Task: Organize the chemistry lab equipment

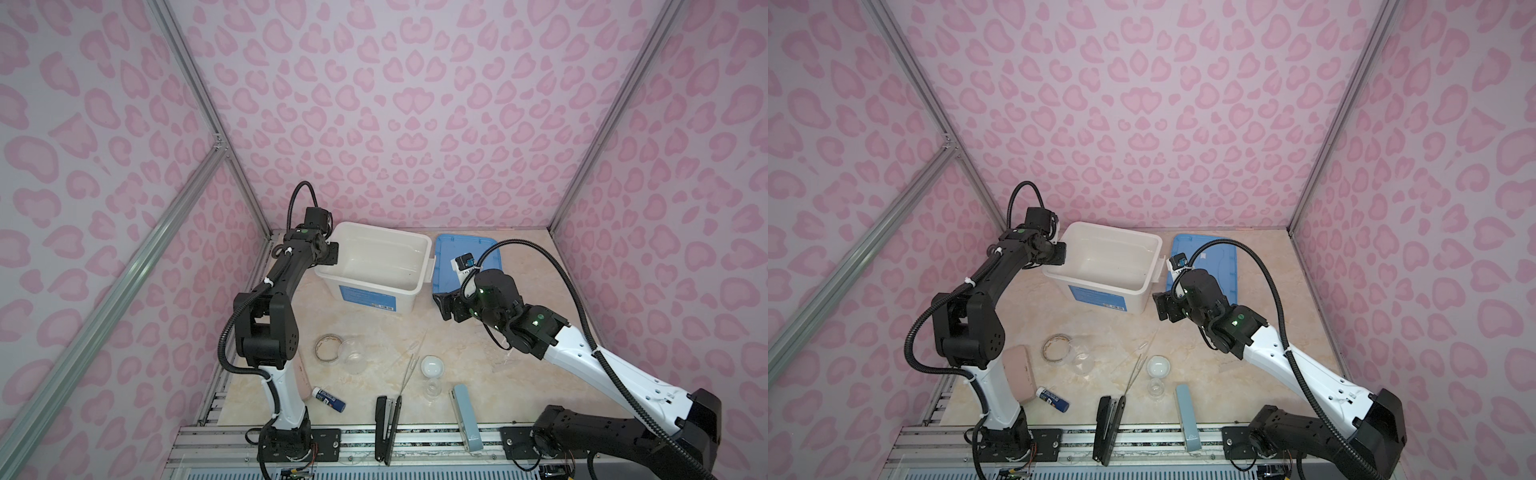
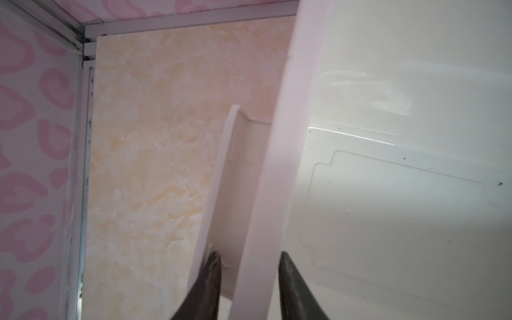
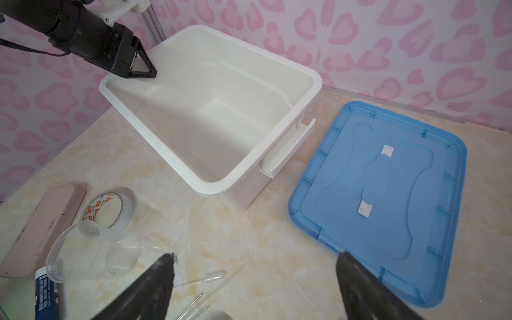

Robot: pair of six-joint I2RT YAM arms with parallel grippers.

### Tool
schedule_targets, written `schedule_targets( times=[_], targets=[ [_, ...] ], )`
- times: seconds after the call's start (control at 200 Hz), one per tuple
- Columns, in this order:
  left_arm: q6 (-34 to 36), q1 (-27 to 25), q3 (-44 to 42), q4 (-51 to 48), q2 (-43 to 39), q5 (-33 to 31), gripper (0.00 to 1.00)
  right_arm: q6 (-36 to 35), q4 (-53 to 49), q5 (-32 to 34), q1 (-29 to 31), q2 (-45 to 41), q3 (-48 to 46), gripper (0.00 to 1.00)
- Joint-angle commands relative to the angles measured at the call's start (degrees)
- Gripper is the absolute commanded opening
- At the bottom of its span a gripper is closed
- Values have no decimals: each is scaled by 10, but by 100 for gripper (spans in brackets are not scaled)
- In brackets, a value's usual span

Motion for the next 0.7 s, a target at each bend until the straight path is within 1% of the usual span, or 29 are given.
schedule_targets(
  times=[0.0,0.16,0.17,0.195,0.3,0.405,0.595,0.655,0.695],
  targets=[
    [-41,0,-17,-21,-33,21,37,4,-8,-7,1,-2,3,87],
    [-58,-1,-40,-31,-63,45,37,6,-15,-7,3,-7,8,87],
    [-60,-2,-41,-33,-64,45,33,7,-15,-7,3,-8,8,87],
    [-64,-3,-45,-38,-69,43,32,7,-15,-6,3,-9,8,87],
    [-71,-5,-72,-33,-90,43,32,6,-21,-7,5,-12,13,87],
    [-71,-6,-79,-42,-88,46,32,5,-26,-4,6,-16,17,87],
    [-75,-13,-65,-69,-85,21,31,13,-22,-3,8,-25,12,87],
    [-74,-14,-68,-72,-90,12,23,14,-27,0,10,-27,11,87],
    [-73,-14,-69,-77,-91,15,22,14,-29,3,10,-29,9,87]
  ],
)
